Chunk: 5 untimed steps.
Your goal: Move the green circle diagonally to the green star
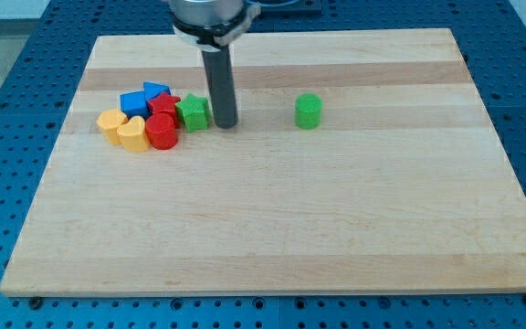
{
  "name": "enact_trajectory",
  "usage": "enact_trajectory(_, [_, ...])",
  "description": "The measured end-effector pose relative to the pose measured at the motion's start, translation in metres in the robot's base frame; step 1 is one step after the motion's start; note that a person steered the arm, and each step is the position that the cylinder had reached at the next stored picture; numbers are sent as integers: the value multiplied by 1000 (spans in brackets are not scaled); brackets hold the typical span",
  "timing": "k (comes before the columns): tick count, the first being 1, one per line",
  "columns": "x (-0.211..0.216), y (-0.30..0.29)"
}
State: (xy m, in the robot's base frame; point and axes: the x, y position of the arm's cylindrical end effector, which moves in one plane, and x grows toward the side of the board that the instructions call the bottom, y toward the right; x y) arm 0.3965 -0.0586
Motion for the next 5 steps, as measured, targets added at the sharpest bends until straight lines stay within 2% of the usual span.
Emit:
enact_trajectory(1, [18,33])
enact_trajectory(3, [18,110])
enact_trajectory(5, [-12,114])
